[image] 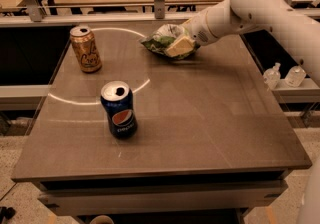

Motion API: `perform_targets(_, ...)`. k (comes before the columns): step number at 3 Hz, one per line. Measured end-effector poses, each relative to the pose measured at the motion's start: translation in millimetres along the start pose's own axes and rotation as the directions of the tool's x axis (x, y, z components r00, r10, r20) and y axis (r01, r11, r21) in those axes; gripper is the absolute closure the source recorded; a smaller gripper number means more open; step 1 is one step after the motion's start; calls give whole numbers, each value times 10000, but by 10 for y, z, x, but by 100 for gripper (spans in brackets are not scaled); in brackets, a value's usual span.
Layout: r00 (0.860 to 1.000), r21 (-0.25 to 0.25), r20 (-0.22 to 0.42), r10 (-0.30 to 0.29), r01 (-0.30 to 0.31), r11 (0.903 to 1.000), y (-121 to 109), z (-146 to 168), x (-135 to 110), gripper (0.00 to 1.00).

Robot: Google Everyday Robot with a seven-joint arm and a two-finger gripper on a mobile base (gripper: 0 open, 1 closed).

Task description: Pick green jalapeno chip bag

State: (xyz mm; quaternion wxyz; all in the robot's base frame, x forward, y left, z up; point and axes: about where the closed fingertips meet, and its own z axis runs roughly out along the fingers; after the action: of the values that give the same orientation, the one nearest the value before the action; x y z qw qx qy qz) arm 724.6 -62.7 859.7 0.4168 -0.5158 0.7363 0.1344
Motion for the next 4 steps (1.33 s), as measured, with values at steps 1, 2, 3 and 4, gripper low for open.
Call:
perform_targets(1, 9998, -93, 181, -26, 27, 10000, 39, -44, 1, 64)
perform_targets(2, 9935, -28, 1030, 494, -494, 9988, 30, -221, -6, 87)
perform_targets(3, 9713, 182, 2183, 944, -1008, 9947, -46, -565, -63, 100)
perform_targets(4, 9560, 419, 2774, 954, -1113, 9929, -132, -868, -141, 100)
